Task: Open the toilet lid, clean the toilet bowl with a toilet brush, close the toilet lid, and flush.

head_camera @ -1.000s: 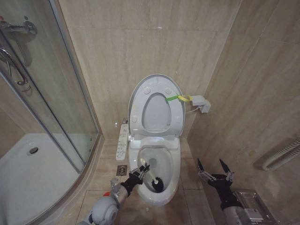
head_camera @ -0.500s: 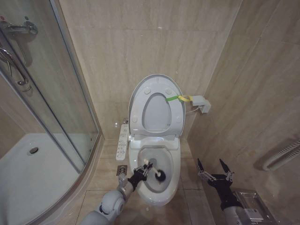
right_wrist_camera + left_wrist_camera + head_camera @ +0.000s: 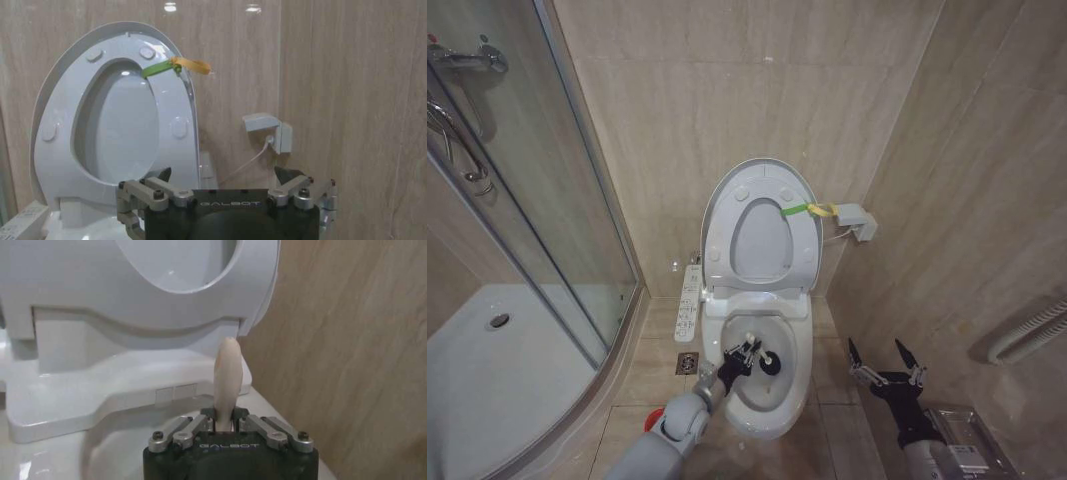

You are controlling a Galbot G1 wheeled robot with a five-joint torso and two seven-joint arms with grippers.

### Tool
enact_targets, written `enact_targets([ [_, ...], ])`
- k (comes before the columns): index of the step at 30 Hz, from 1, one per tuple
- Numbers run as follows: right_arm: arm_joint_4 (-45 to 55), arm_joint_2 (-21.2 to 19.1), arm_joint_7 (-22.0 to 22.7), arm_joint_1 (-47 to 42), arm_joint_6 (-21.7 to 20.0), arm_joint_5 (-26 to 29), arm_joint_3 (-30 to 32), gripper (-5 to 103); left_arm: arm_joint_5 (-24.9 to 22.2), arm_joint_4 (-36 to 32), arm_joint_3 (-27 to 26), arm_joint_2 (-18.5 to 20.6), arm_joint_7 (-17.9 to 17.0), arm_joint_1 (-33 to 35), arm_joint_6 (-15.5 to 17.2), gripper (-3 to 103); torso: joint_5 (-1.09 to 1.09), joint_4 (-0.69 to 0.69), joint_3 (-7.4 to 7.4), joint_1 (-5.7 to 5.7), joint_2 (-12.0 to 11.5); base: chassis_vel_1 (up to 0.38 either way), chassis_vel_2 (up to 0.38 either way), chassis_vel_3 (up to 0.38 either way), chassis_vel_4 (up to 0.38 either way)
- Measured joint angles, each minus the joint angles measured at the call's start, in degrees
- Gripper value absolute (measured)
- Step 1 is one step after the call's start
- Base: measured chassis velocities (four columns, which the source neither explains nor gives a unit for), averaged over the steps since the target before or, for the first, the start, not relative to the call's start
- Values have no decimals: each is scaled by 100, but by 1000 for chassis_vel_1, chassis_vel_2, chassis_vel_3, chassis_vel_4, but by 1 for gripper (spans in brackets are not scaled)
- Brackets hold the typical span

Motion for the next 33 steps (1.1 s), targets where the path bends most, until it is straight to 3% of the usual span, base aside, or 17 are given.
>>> enact_targets([
  [14,0,0,0,0,0,0,0,100,-36,1164,36,-424,358,-554,-564,16,1,2,-1,0,1,0,0,0,0],
  [19,0,0,0,0,0,0,0,100,-28,1242,16,-445,366,-527,-609,16,1,2,0,1,0,0,0,0,0],
  [23,0,0,0,0,0,0,0,100,-20,968,6,-350,365,-450,-568,16,1,0,1,2,-1,0,0,0,0],
  [33,0,0,0,0,0,0,0,100,69,-327,-90,-82,-211,-61,42,16,0,0,0,1,0,0,0,0,0],
])
